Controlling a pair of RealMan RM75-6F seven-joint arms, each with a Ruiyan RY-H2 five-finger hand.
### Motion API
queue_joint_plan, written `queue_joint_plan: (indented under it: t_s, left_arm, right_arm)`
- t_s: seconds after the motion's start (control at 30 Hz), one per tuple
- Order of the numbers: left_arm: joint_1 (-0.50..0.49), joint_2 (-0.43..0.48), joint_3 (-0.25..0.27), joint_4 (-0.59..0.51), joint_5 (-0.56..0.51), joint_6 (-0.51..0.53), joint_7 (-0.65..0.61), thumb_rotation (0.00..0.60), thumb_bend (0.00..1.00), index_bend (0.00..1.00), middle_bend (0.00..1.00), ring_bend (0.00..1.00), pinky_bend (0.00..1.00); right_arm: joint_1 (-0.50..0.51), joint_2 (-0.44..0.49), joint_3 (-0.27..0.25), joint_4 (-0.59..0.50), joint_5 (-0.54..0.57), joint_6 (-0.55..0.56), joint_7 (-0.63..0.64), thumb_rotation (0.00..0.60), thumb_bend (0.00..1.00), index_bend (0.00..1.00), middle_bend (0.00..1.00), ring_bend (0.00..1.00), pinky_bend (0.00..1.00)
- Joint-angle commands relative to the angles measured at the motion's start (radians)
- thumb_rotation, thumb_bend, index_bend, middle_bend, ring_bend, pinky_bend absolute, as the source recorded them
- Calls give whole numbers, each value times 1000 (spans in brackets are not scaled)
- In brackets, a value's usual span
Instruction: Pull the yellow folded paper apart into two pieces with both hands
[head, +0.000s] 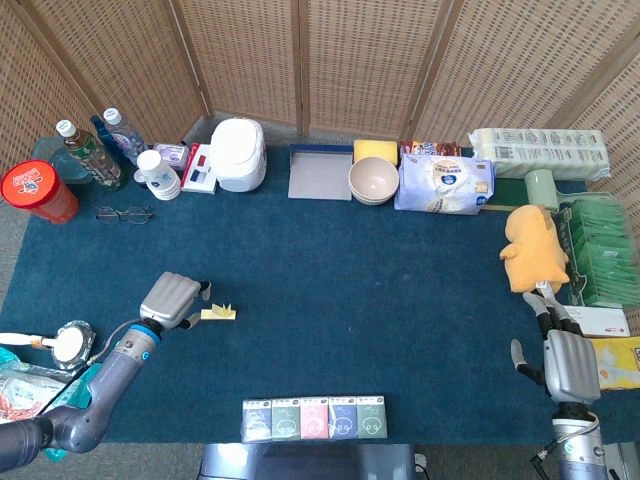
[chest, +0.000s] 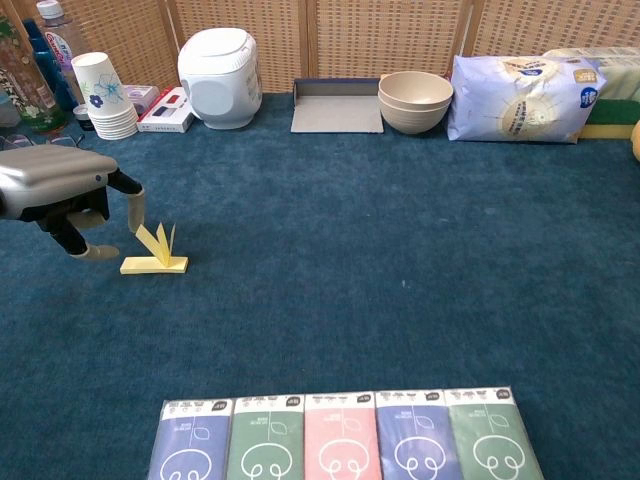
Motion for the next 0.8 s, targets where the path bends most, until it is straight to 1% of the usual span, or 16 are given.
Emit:
queue_joint_plan:
  t_s: [0.03,0.37,0.8]
  left_arm:
    - [-8,-23,4,16,-14,5,8,600,280,446,930,1000,907]
    - [-24,-69,15,42,-53,13,32,600,281,450,930,1000,908]
    - [-39,-83,30,44,-87,17,49,600,281,450,930,1000,907]
  right_arm:
    - [-2,2,0,1,2,1,3,600,443,142,211,127,221]
    - [-10,10,0,9,7,4,19,600,443,142,211,127,221]
    - [-19,16,-2,18,10,5,36,600,443,142,211,127,221]
